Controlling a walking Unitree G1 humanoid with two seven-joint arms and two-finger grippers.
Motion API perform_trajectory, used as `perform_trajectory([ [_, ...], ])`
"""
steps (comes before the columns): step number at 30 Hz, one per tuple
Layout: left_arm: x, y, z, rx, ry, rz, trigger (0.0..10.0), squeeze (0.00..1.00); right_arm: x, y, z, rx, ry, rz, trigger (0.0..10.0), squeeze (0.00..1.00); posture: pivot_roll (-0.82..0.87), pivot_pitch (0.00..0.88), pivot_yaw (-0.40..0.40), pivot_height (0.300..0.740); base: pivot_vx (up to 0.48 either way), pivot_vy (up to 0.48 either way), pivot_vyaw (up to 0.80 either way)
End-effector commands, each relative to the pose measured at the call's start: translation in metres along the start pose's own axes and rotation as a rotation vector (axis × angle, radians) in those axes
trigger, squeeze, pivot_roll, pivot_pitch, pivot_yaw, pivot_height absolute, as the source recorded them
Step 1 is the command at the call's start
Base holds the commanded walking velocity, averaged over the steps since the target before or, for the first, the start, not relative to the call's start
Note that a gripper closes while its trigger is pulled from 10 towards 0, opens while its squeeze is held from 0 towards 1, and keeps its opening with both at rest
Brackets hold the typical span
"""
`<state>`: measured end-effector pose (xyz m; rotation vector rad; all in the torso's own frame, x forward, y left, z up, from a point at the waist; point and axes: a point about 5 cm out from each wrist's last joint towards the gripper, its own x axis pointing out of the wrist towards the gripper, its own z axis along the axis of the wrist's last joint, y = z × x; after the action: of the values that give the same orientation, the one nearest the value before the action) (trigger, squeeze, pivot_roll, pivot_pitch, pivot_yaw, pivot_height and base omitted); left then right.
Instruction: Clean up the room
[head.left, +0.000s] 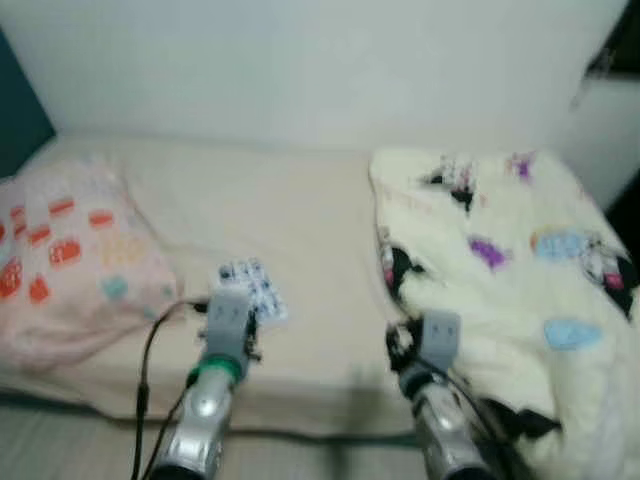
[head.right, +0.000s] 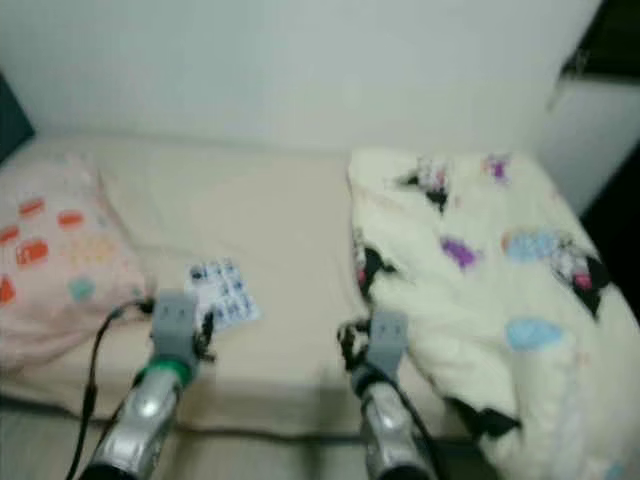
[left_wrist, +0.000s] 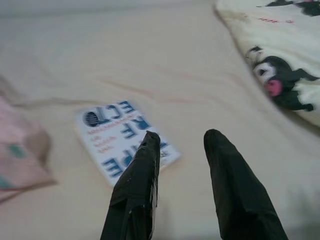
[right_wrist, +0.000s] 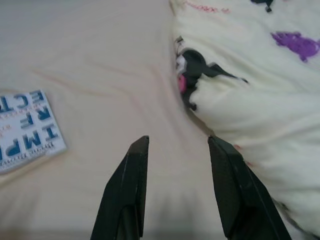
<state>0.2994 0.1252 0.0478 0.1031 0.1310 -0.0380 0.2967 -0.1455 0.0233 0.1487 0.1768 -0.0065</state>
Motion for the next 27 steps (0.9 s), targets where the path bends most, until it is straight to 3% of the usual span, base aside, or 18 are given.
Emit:
perform_trajectory([
  [1,-0.0023,0.0029,-0.0057,0.001,0.025,0.011,10.0,0.0,-0.0045,0.0004,-0.0084,0.011,0.031,-0.005,10.0,0.0,-0.02,0.0,0.019,0.74,0.0,-0.379,0.0],
  [27,-0.002,0.0031,-0.0053,-0.003,0.021,0.014,10.0,0.0,-0.0034,0.0002,-0.0075,0.009,0.032,-0.005,10.0,0.0,-0.01,0.0,0.014,0.74,0.0,-0.371,0.0],
])
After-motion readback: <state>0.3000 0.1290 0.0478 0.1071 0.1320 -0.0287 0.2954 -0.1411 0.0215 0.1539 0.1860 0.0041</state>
